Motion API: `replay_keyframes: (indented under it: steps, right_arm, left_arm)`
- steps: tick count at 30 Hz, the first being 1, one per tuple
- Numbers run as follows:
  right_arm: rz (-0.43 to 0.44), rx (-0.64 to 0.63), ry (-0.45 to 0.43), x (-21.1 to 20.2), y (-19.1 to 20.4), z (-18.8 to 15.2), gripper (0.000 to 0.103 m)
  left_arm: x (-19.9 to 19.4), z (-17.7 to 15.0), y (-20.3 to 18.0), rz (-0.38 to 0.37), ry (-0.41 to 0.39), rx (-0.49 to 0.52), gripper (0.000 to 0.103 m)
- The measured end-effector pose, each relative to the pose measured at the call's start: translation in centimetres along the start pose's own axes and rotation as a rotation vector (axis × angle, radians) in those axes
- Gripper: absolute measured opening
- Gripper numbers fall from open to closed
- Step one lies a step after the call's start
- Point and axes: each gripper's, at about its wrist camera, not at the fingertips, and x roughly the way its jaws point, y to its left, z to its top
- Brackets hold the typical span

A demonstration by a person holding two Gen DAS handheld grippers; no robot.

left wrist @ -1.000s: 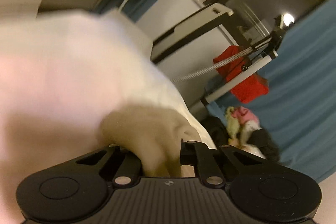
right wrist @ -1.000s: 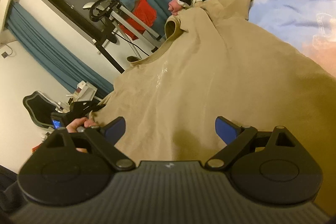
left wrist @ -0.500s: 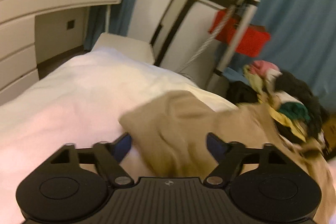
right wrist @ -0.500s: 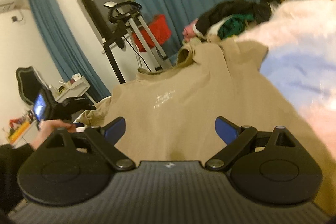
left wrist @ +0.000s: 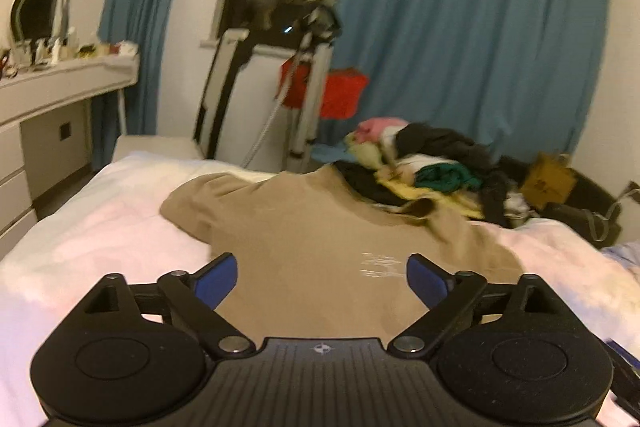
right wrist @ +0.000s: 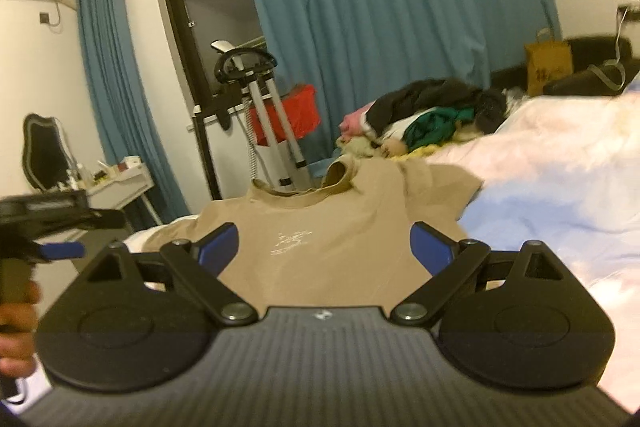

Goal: Fold clothes

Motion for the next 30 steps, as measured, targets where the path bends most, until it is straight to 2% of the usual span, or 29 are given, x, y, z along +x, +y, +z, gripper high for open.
replay_keyframes:
  steps: [4, 7, 11, 13, 18, 23, 25, 28, 30]
  right_arm:
    - [-0.002, 0.039, -0.023, -1.5, -0.5, 0.0, 0.094]
    - [-0.019, 0.027, -0.016, -1.8, -0.2, -0.3, 0.094]
    - [-0.022, -0.02, 0.013, -0.9, 0.5, -1.0, 0.094]
    - [0.001, 0.016, 0.038, -0.2, 0.0, -1.3, 0.094]
    - [0.098, 0.298, 0.097, 3.3, -5.4, -0.6, 0.094]
    - [0.087, 0.632, 0.084, 8.5, -14.7, -0.3, 0.094]
    - [0.076, 0.755, 0.097, 11.4, -18.2, -1.2, 0.077]
    - [0.072, 0.922, 0.117, 15.7, -23.0, -2.5, 0.077]
    - [0.116, 0.949, 0.118, 18.6, -24.1, -3.1, 0.077]
  left_arm:
    - [-2.3, -3.5, -1.4, -0.037, -0.043, 0.066, 0.099]
    - [-1.9, -5.8, -2.2, -0.07, 0.002, 0.122, 0.099]
    - [-1.0, -6.5, -2.0, -0.075, 0.038, 0.153, 0.1]
    - [-0.7, -6.4, -1.5, -0.064, 0.049, 0.131, 0.101]
    - [0.2, -6.5, 0.7, -0.065, 0.094, 0.053, 0.101]
    - [0.9, -6.6, 1.1, -0.063, 0.119, 0.031, 0.101]
    - [1.4, -6.6, 0.9, -0.085, 0.125, 0.022, 0.101]
    - [2.4, -6.9, 0.6, -0.129, 0.128, 0.024, 0.101]
    - [3.3, -7.2, 0.5, -0.144, 0.138, 0.035, 0.101]
